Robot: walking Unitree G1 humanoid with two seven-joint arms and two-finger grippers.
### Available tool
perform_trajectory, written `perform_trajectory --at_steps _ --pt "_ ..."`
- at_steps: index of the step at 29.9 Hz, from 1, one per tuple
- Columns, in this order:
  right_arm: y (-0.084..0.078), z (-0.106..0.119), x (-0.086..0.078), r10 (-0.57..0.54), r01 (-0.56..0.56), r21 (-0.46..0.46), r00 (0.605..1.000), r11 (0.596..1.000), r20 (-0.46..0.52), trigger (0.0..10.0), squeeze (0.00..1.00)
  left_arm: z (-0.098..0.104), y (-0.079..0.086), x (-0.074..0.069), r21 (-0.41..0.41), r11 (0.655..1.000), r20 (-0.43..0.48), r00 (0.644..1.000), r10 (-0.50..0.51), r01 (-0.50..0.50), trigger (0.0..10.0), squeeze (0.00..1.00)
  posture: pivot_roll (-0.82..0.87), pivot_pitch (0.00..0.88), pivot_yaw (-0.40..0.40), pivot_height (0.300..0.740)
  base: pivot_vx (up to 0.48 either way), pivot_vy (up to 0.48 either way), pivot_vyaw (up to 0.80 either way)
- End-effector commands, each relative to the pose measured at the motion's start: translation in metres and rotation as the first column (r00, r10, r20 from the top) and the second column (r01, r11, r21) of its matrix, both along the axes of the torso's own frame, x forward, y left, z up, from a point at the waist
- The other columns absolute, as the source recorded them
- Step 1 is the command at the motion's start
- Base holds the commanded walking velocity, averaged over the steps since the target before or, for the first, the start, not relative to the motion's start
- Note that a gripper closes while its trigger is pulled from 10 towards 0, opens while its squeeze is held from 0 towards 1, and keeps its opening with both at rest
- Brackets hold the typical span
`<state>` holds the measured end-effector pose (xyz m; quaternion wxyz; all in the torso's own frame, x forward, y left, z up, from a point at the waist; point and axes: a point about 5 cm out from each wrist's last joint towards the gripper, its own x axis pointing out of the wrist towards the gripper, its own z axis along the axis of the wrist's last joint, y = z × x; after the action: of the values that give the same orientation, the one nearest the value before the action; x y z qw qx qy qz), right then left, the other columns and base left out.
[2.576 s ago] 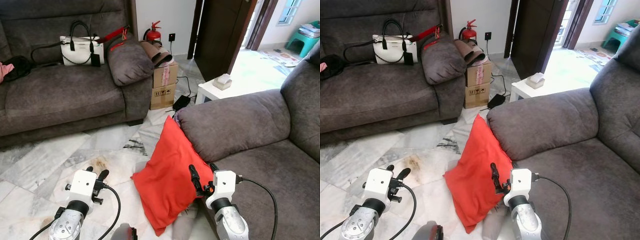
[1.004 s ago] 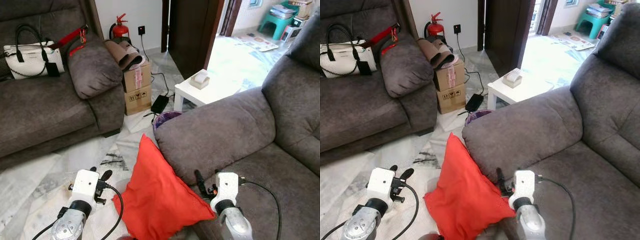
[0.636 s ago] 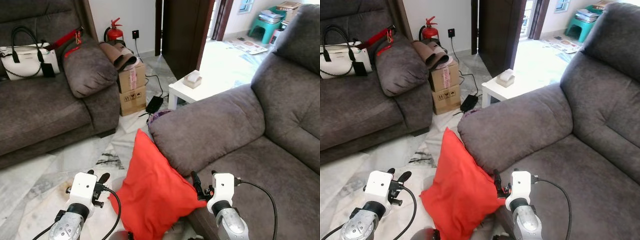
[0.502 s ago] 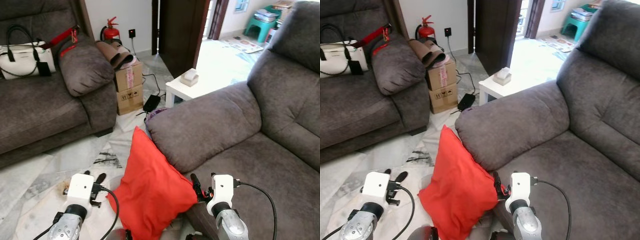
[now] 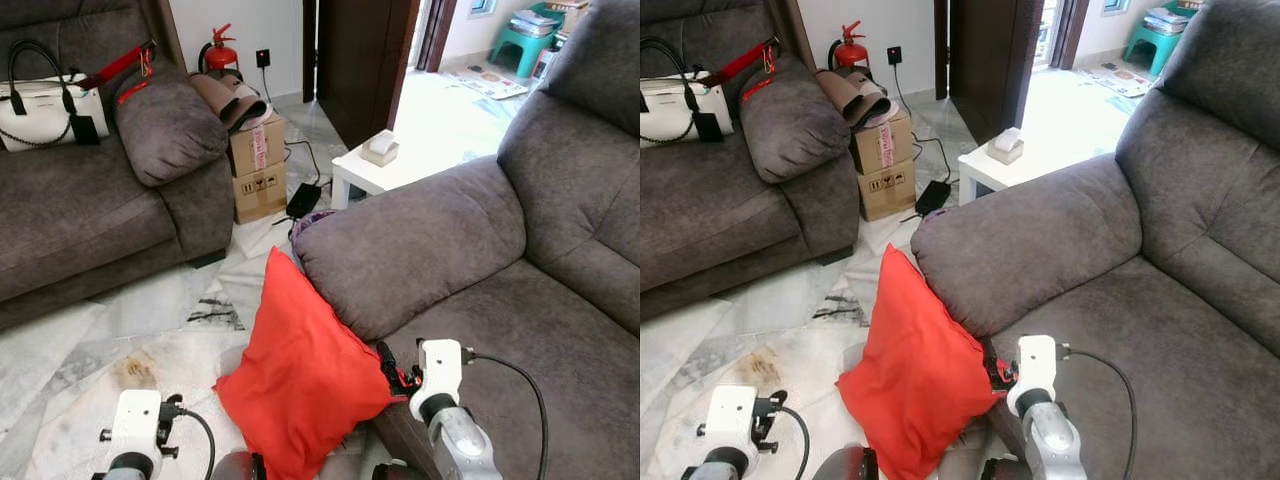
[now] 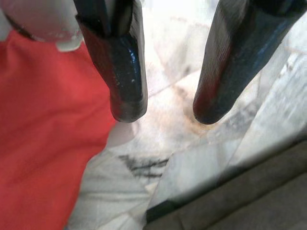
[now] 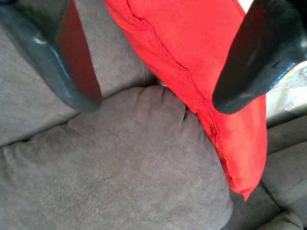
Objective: Move the pillow to the sofa from floor
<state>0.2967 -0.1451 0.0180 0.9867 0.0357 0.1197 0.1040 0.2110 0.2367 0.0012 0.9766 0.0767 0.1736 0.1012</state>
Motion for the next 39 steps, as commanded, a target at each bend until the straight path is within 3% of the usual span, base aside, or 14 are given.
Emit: perform_trajectory --at_steps 1,5,6,15,24,31,39 --pt "0.001 -0.004 -0.002 -0.006 0.007 0.016 1.0 1.0 -0.03 10.0 1.0 -0.007 0.006 -0.007 -0.007 0.999 -0.023 0.999 0.049 -0.049 10.0 0.0 0.12 0.161 0.003 0.622 0.0 0.0 0.0" --pt "0.002 -0.002 0.001 -0.006 0.007 0.021 0.999 1.0 -0.031 10.0 1.0 -0.006 0.009 -0.009 0.001 0.997 -0.01 0.997 0.076 -0.076 10.0 0.0 0.12 0.168 0.003 0.622 0.0 0.0 0.0" --pt "0.002 -0.004 0.0 -0.006 0.007 0.008 0.999 1.0 -0.046 10.0 0.0 -0.005 0.009 -0.008 0.003 0.997 -0.005 0.997 0.075 -0.075 10.0 0.0 0.12 0.168 0.002 0.622 0.0 0.0 0.0" --pt "-0.001 -0.014 -0.003 -0.042 0.044 0.009 0.99 0.999 -0.137 10.0 0.0 0.001 0.006 -0.002 0.009 0.999 0.042 0.998 0.043 -0.043 10.0 0.0 0.12 0.174 0.004 0.622 0.0 0.0 0.0" --pt "-0.004 -0.011 -0.002 -0.069 0.071 0.018 0.992 0.997 -0.103 10.0 0.0 0.007 0.002 0.003 0.028 1.0 0.067 0.998 0.012 -0.014 10.0 0.0 0.13 0.175 0.008 0.608 0.0 0.0 0.0" --pt "0.001 -0.011 -0.001 -0.048 0.051 0.015 0.992 0.999 -0.117 10.0 0.0 -0.001 0.007 -0.003 0.042 0.998 0.028 0.998 0.052 -0.053 10.0 0.0 0.13 0.176 0.012 0.588 0.0 0.0 0.0" --pt "-0.001 -0.007 0.001 -0.072 0.077 0.052 0.994 0.996 -0.082 10.0 0.0 0.002 0.006 -0.001 0.051 0.998 0.042 0.998 0.038 -0.04 10.0 0.0 0.13 0.177 0.011 0.578 0.0 0.0 0.0"
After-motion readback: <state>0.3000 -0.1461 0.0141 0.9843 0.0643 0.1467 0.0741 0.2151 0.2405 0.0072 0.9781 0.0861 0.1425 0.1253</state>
